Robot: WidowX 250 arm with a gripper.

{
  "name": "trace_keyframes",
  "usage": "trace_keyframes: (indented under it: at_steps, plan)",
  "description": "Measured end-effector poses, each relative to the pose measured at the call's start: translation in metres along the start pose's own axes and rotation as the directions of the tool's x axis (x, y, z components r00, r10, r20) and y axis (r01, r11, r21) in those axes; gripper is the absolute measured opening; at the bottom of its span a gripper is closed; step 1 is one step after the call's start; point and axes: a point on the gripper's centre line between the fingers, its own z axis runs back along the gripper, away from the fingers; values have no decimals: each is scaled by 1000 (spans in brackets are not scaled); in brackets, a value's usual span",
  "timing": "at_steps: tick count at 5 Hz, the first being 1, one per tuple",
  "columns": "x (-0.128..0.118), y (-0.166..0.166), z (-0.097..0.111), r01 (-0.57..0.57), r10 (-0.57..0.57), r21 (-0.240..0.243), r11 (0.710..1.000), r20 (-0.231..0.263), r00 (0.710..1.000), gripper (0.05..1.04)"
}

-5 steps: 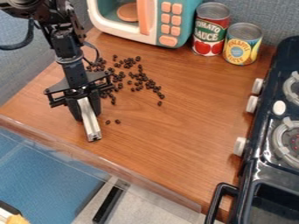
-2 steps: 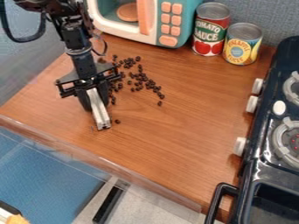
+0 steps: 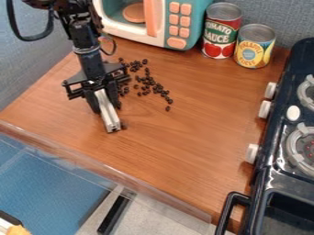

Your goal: Sweep into pile

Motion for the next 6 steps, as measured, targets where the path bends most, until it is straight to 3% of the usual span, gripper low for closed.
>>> trace_keyframes:
  at_steps: [4, 5, 6]
  plan:
    - [-2, -20, -1, 21, -20, 4, 1000, -10, 1000, 381]
    - [-12, -23, 1, -8, 8, -12, 1000, -9, 1000, 381]
    - [-27, -32, 7, 5, -6, -45, 999, -39, 999, 381]
